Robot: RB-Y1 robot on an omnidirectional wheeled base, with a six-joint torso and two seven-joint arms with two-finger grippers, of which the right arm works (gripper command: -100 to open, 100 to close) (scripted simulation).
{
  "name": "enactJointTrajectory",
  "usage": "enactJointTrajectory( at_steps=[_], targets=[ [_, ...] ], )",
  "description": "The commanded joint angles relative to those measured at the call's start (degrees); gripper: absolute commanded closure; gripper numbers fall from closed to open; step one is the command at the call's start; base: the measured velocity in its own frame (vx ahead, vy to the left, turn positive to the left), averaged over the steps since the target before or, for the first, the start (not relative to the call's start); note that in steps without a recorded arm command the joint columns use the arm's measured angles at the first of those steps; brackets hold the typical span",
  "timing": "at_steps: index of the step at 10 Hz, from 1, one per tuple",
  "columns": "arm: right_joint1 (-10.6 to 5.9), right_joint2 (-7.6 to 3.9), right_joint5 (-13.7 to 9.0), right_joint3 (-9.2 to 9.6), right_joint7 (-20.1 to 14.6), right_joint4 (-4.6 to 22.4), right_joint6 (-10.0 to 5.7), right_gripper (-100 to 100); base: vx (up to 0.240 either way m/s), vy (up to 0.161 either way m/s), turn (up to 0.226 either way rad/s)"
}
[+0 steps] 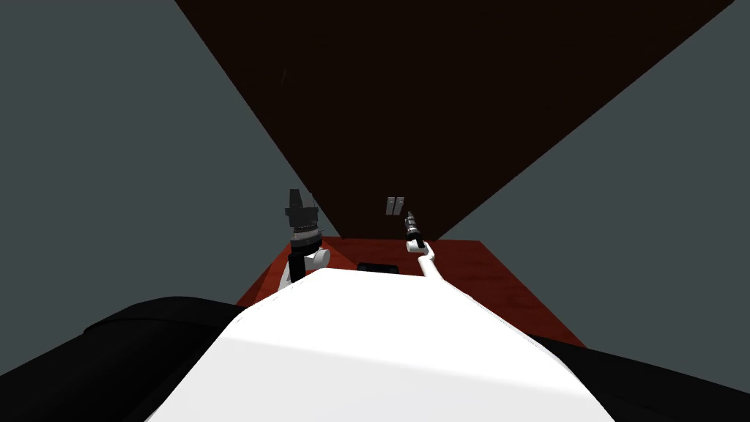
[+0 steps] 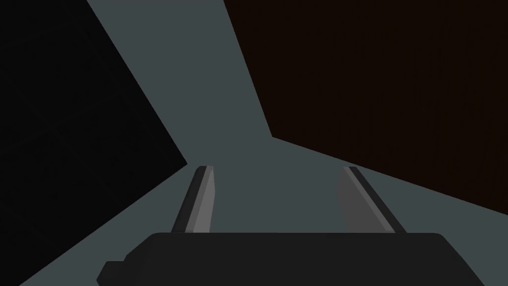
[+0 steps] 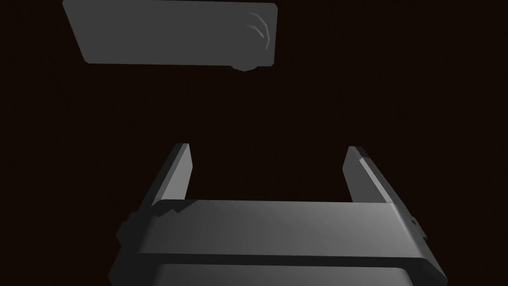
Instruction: Pull the door open
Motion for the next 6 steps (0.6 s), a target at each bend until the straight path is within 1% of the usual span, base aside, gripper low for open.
enactJointTrajectory(
  at_steps=[1,2,3,4,5,6],
  targets=[
    [-0.91,0.05,-0.06,0.14,-0.35,1.66,0.32,-100,0.127,0.012,0.039],
    [-0.7,0.0,-0.06,0.06,-0.23,1.34,0.03,-100,0.058,0.008,0.007],
    [0.08,-1.74,-0.57,-1.29,-0.83,2.39,-0.14,-100,-0.012,-0.004,-0.051],
    [0.34,-2.31,-0.74,-1.72,-1.02,2.68,-0.21,-100,-0.038,-0.01,-0.044],
    [0.75,-3.24,-1.02,-2.43,-1.34,3.16,-0.32,-100,-0.042,-0.011,-0.015],
    [1.04,-3.93,-1.22,-2.94,-1.57,3.51,-0.41,-100,-0.036,-0.004,-0.016]
  ],
)
